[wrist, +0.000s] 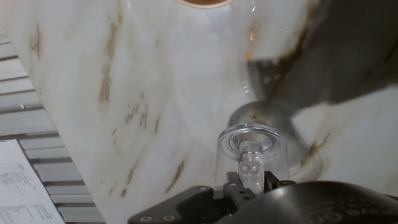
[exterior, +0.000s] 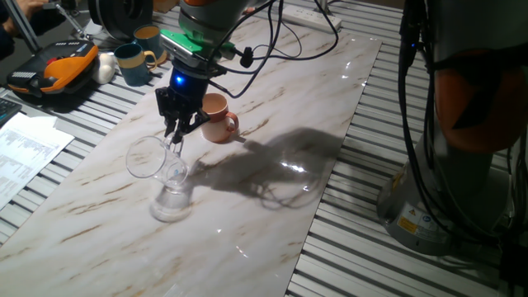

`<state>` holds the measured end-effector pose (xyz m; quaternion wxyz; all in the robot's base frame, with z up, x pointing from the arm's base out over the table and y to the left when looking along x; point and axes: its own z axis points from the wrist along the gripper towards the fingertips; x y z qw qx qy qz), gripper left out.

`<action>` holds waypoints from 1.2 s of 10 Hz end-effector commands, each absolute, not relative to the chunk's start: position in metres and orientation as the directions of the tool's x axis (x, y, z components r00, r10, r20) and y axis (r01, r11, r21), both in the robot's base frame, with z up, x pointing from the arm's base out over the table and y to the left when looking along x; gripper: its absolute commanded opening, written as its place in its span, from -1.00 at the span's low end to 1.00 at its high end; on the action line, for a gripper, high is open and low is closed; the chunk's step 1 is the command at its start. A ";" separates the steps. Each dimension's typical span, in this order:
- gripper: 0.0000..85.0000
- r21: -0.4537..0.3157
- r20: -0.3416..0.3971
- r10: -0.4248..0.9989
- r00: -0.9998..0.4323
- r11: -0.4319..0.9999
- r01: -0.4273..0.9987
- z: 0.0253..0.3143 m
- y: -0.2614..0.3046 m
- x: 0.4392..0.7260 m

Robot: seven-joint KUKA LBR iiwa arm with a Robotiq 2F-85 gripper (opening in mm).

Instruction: Pour the water from one cup into another empty cup

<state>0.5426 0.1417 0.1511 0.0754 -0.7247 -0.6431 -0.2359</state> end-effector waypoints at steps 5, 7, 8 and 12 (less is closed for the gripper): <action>-1.00 0.183 0.463 0.885 0.041 -0.140 0.973 0.150 0.140 0.543; -1.00 0.170 0.434 0.900 0.035 -0.119 0.978 0.150 0.140 0.543; -1.00 0.170 0.432 0.901 0.036 -0.120 0.978 0.150 0.140 0.543; -1.00 0.178 0.428 0.903 0.042 -0.129 0.975 0.150 0.140 0.543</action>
